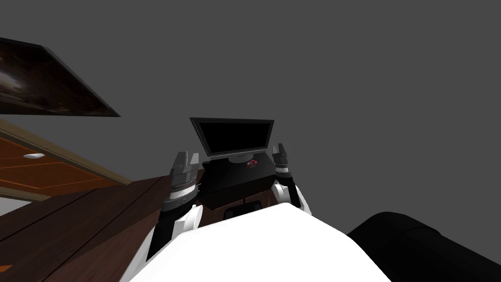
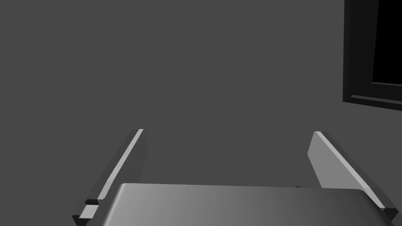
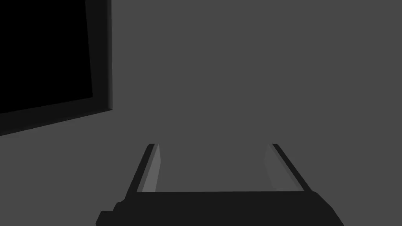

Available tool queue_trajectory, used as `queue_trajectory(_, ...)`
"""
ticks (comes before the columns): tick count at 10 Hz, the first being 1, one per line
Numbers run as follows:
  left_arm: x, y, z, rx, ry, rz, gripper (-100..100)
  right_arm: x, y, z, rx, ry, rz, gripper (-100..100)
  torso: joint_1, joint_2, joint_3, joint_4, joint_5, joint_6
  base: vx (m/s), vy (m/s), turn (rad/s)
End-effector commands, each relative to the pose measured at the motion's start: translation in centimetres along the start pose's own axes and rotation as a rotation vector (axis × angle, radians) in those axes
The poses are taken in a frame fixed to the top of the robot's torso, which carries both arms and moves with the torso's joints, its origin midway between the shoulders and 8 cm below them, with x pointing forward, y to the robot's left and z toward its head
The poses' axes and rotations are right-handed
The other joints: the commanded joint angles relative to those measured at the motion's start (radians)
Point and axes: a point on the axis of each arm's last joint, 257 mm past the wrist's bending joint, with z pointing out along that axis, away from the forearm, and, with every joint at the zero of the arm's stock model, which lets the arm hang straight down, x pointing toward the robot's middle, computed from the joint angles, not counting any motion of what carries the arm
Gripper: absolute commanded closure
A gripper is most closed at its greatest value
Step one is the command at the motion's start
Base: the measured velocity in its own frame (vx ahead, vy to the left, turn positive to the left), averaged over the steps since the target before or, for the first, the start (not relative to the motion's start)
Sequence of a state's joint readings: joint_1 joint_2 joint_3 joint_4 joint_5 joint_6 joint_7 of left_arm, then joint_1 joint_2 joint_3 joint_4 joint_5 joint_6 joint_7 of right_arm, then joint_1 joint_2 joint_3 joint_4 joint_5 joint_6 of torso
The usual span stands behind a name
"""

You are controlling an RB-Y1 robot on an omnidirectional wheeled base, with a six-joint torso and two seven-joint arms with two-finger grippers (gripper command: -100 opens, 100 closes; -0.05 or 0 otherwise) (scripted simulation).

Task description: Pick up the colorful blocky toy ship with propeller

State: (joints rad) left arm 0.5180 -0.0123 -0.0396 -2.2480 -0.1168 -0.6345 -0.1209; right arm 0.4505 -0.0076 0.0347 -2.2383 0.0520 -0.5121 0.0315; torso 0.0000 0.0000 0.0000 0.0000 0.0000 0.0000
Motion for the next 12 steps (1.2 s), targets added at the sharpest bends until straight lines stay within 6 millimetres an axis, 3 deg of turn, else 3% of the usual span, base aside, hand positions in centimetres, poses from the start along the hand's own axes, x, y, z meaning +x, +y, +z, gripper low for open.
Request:
queue_trajectory(1, 0.0, 0.0, 0.0, 0.0, 0.0, 0.0, 0, 0.7, -0.6, -0.3, 0.014, 0.031, -0.014, -100, 0.0, 0.0, 0.0, 0.0, 0.0, 0.0, -0.051, -0.007, -0.017)
queue_trajectory(4, 0.0, 0.0, 0.0, 0.0, 0.0, 0.0, 0, 3.0, -2.9, -1.6, 0.069, 0.125, -0.058, -100, -0.001, 0.009, 0.005, 0.002, 0.0, 0.0, -0.149, -0.011, -0.021)
queue_trajectory(7, 0.0, 0.0, 0.0, 0.0, 0.0, 0.0, 0, 6.1, -6.7, -4.4, 0.155, 0.252, -0.122, -100, -0.001, 0.013, 0.007, 0.003, 0.0, 0.0, -0.186, -0.016, -0.002)
queue_trajectory(8, 0.0, 0.0, 0.0, 0.0, 0.0, 0.0, 0, 6.1, -6.7, -4.5, 0.155, 0.26, -0.127, -100, -0.002, 0.015, 0.008, 0.003, -0.001, 0.0, -0.17, -0.049, 0.021)
queue_trajectory(10, 0.0, 0.0, 0.0, 0.0, 0.0, 0.0, 0, 8.2, -9.4, -7.3, 0.216, 0.367, -0.183, -100, -0.003, 0.011, 0.006, 0.002, -0.001, 0.0, -0.152, -0.022, 0.054)
queue_trajectory(11, 0.0, 0.0, 0.0, 0.0, 0.0, 0.0, 0, 8.2, -9.9, -7.7, 0.228, 0.377, -0.189, -100, -0.002, 0.012, 0.007, 0.003, 0.0, 0.0, -0.142, -0.013, 0.016)
queue_trajectory(12, 0.0, 0.0, 0.0, 0.0, 0.0, 0.0, 0, 9.1, -11.3, -9.5, 0.259, 0.441, -0.224, -100, -0.001, 0.01, 0.006, 0.002, 0.0, 0.0, -0.147, -0.011, 0.058)
